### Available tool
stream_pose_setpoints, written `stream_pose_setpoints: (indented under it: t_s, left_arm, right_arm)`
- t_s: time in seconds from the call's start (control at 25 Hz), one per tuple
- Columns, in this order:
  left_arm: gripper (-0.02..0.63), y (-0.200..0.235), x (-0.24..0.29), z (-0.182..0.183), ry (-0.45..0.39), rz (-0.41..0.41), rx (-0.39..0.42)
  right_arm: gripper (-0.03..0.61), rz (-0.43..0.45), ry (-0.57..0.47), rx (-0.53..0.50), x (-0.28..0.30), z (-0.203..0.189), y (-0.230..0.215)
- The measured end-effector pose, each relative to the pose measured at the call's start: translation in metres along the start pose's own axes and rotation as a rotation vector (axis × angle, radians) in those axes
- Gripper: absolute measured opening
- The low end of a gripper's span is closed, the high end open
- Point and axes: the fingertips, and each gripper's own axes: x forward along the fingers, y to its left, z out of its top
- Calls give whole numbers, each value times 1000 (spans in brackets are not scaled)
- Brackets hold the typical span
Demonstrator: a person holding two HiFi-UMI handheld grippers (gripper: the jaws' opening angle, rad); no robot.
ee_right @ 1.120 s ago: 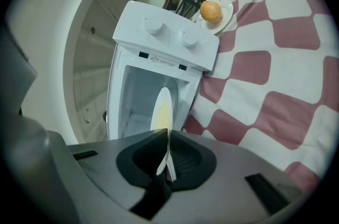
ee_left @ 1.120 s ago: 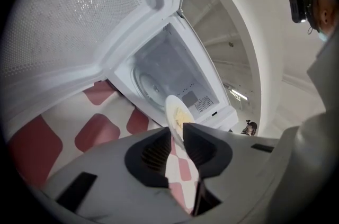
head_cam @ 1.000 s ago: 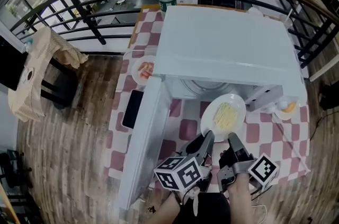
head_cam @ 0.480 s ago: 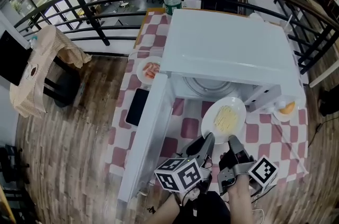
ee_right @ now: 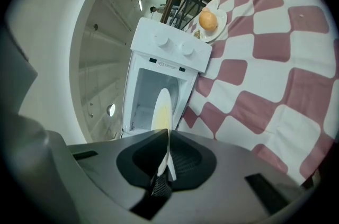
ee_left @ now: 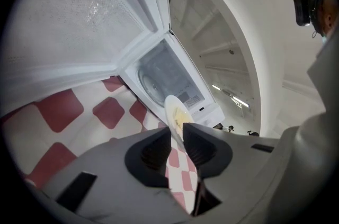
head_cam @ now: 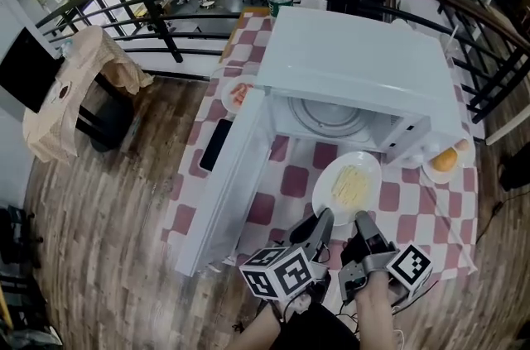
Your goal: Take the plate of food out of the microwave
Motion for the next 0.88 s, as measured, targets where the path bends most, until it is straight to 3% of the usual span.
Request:
stream_pose_setpoints:
  t_s: [0.88]
  left_arm:
    - [100,-34,-84,-58,-76,19,-15]
  right_arm:
    - [14,27,46,-14,-92,-39,-13]
